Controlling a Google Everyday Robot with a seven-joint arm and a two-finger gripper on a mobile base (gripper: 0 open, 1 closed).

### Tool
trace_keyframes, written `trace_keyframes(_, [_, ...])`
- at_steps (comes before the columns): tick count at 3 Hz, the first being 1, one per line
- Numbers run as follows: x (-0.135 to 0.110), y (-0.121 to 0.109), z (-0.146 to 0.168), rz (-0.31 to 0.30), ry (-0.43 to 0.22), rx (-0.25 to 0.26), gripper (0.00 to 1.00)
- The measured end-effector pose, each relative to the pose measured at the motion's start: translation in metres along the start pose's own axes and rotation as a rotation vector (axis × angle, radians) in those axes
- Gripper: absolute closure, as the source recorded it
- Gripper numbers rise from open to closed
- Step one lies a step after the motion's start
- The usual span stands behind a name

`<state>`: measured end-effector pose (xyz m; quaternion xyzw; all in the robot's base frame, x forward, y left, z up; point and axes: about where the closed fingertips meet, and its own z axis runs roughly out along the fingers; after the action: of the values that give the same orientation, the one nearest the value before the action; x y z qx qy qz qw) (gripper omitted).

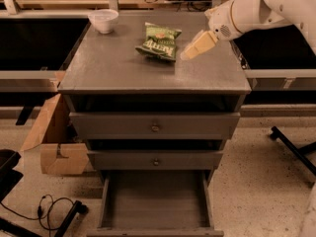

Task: Place green jalapeno chip bag into bottom drawer

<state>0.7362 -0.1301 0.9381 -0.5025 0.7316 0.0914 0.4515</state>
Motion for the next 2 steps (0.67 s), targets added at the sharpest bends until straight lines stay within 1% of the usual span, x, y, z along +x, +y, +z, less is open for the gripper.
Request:
trace_keyframes(1, [-0.021,-0.012,0.062,-0.010,-0.121,-0.024,0.00])
trace_keyframes(2, [-0.030,-0.019,0.129,-0.014,-0.161,-0.066,0.00])
